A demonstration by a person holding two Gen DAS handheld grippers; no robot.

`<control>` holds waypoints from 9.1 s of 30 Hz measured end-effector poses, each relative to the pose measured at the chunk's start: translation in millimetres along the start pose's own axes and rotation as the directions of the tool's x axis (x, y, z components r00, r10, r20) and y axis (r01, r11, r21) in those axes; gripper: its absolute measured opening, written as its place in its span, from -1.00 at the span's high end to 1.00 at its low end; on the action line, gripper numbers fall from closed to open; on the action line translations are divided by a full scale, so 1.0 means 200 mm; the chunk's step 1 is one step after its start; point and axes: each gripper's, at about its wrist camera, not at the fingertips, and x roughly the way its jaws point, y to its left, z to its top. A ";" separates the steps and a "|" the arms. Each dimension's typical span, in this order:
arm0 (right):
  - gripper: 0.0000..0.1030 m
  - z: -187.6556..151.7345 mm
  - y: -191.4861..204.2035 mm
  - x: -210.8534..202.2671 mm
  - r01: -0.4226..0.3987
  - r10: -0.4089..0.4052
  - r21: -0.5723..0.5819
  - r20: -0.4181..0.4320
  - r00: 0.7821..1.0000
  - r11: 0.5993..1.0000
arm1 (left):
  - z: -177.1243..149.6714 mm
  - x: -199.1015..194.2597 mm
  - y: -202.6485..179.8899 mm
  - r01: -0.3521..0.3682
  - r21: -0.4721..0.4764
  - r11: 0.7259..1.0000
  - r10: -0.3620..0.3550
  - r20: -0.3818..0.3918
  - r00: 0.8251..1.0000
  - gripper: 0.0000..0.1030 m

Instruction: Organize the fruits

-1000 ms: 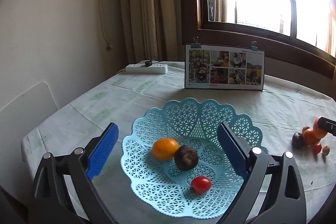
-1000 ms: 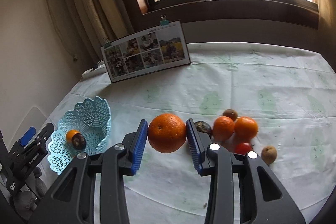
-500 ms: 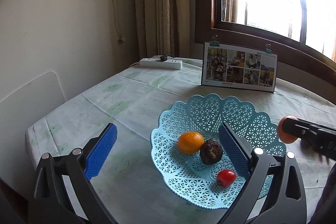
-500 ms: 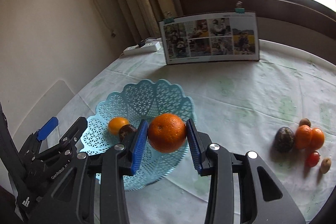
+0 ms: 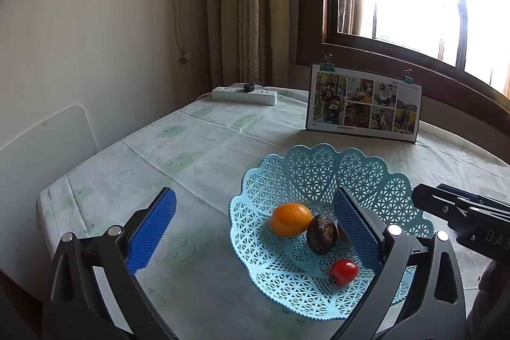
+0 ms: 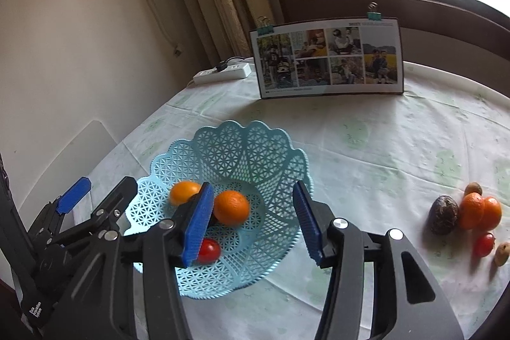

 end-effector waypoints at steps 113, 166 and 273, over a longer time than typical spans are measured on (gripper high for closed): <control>0.49 -0.40 -1.17 -0.42 0.378 -0.372 0.309 -0.081 0.925 0.873 | -0.15 0.08 -1.31 0.556 0.278 0.783 -0.469 -0.321 0.822 0.23; 0.50 -0.39 -1.16 -0.46 0.352 -0.356 0.311 -0.044 0.933 0.883 | -0.12 -0.03 -1.17 0.548 0.250 0.798 -0.485 -0.272 0.831 0.22; 0.24 -0.17 -1.01 -0.32 0.372 -0.381 0.276 -0.025 0.924 0.886 | 0.02 -0.05 -0.64 0.308 0.192 0.932 -0.302 -0.062 0.951 -0.93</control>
